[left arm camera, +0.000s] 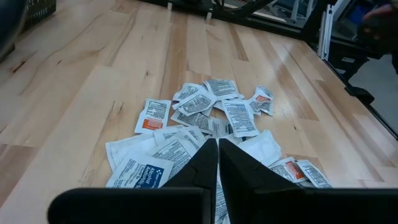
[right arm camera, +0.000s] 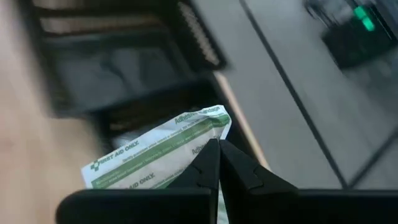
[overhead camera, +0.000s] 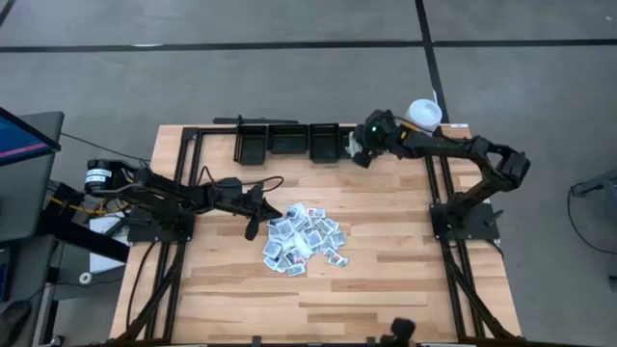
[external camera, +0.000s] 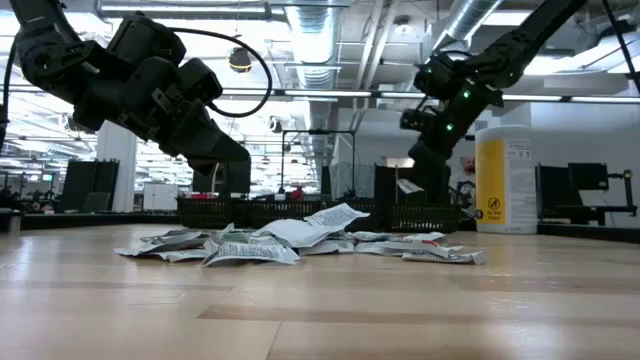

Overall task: Pick & Place First Aid Supplies
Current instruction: Put the green bandage pack into the right black bin

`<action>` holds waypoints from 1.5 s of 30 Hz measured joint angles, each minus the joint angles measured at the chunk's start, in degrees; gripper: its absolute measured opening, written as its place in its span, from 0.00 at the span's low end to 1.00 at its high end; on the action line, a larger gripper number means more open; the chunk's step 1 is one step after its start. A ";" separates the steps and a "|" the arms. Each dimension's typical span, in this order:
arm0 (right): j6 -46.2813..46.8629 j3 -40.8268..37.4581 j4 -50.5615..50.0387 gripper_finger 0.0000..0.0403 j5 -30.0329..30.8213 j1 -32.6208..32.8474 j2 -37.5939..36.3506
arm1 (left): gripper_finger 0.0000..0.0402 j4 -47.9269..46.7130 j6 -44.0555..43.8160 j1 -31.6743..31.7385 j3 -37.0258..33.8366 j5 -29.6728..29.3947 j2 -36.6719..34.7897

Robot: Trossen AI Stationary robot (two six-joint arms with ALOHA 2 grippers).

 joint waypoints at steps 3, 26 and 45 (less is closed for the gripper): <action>5.53 0.00 -0.43 0.00 0.00 -3.32 0.45 | 0.04 0.00 0.00 0.00 0.00 0.00 0.00; 33.83 0.02 -3.03 0.03 5.95 -2.04 0.44 | 0.04 0.02 0.00 0.00 0.00 0.00 0.00; 24.16 0.02 3.54 0.18 -2.26 4.05 0.48 | 0.04 0.02 0.00 0.00 0.00 0.02 0.00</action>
